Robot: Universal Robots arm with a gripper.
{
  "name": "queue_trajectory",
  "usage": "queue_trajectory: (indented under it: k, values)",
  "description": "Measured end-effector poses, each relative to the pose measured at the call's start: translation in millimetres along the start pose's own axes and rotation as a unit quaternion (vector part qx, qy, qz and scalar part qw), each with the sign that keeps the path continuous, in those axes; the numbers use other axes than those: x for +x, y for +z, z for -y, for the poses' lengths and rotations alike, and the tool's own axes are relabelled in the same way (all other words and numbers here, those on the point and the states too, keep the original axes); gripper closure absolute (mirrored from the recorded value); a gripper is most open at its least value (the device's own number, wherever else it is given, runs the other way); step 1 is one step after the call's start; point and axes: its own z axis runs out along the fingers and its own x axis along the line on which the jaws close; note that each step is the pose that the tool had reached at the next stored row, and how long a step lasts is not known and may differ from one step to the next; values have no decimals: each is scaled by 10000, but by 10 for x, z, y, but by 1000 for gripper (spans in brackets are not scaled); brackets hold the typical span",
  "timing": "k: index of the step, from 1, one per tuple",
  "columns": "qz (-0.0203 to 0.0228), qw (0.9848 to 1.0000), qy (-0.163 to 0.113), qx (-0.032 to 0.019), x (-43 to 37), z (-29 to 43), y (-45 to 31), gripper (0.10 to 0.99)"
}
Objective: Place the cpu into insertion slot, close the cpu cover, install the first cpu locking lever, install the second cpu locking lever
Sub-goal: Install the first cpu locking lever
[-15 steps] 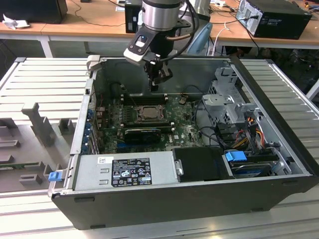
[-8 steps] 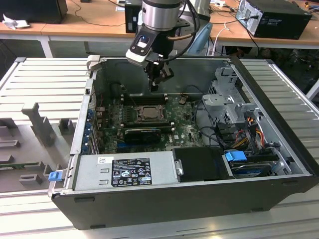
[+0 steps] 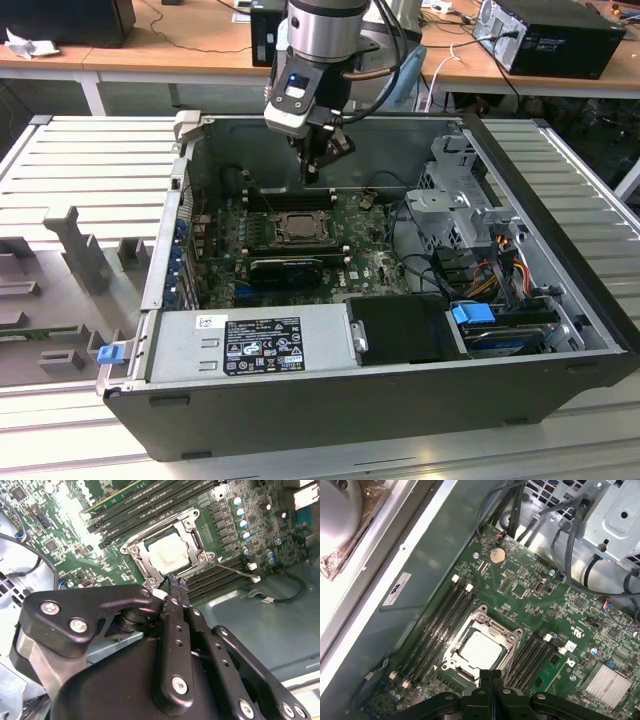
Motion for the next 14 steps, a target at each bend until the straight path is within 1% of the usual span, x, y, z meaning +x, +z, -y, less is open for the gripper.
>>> queue_trajectory:
  k: [14]
  values:
    - [3, 9996, -297, 10, 5, 7, 6, 980]
